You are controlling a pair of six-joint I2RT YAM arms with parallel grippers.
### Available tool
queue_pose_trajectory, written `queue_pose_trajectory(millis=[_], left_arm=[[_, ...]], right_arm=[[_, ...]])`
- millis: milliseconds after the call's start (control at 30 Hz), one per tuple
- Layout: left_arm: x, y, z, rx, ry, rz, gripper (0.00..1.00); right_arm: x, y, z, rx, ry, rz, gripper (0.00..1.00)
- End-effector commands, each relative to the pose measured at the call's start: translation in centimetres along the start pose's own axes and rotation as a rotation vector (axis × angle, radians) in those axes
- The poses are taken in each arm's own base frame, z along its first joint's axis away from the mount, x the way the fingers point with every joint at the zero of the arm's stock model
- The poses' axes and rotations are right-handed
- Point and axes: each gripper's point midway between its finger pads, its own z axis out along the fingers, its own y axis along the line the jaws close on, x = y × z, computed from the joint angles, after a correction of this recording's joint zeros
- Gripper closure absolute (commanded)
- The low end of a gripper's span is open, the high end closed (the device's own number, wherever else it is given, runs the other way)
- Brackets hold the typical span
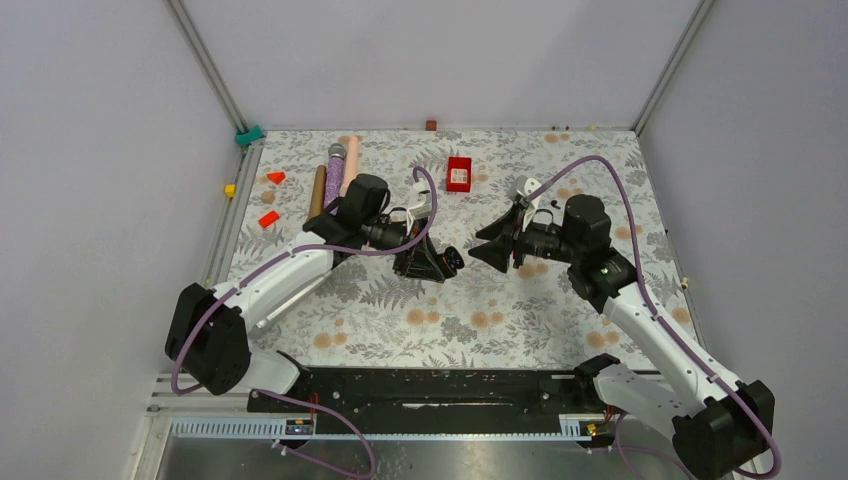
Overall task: Insert the wireless bluetooth earbuds into the charging case
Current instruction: Open the charging case, then adjust the earbud at the center of the board.
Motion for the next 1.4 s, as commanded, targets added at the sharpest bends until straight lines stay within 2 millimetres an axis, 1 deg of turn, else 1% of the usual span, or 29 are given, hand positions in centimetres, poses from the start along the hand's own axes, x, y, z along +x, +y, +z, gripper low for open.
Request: queue_pose_trajectory(millis=[0, 100, 200, 400, 533, 600, 667, 800, 933, 1000, 1133, 1233, 1367], left_arm=[[-1.9, 0.0, -0.1, -0.005, -0.032, 0.059, 1.0], [-2.1, 0.0, -0.2, -0.007, -0.034, 0.054, 1.0], [-2.0, 0.1, -0.2, -0.005, -0.033, 0.05, 1.0], [-1.8, -0.2, -0.3, 0.001, -0.034, 0.063, 1.0], [-1.8, -0.6, -0.4, 0.013, -0.033, 0.067, 1.0], [-1.8, -0.8, -0.5, 0.025, -0.031, 0.074, 1.0], [-1.7, -1.1, -0.5, 0.042, -0.032, 0.084, 1.0], [-1.7, -1.6, -0.7, 0.074, -0.037, 0.096, 1.0], [-1.8, -1.7, -0.7, 0.074, -0.036, 0.095, 1.0], [-1.8, -1.7, -0.8, 0.069, -0.037, 0.096, 1.0], [-1.9, -1.8, -0.9, 0.063, -0.039, 0.105, 1.0], [-1.8, -1.8, -0.9, 0.064, -0.04, 0.11, 1.0], [-1.8, -1.8, -0.9, 0.067, -0.038, 0.107, 1.0]], right_arm=[[-2.7, -0.9, -0.9, 0.059, -0.053, -0.062, 0.45], [-2.7, -1.1, -0.9, 0.063, -0.053, -0.053, 0.45], [-2.7, -2.0, -1.0, 0.105, -0.05, -0.044, 0.45], [-2.6, -5.0, -1.4, 0.229, -0.037, 0.012, 0.44], [-2.0, -7.8, -1.6, 0.343, -0.007, 0.056, 0.43], [-0.9, -9.4, -1.7, 0.409, 0.048, 0.101, 0.42], [-0.2, -10.8, -1.9, 0.457, 0.102, 0.126, 0.41], [1.9, -12.3, -2.1, 0.492, 0.244, 0.211, 0.39], [5.0, -14.0, -2.3, 0.53, 0.396, 0.295, 0.37], [6.8, -15.5, -2.7, 0.581, 0.461, 0.343, 0.37], [9.3, -17.7, -3.5, 0.655, 0.544, 0.452, 0.37], [10.9, -18.7, -3.9, 0.692, 0.586, 0.518, 0.37], [13.1, -19.3, -3.7, 0.708, 0.627, 0.591, 0.39]])
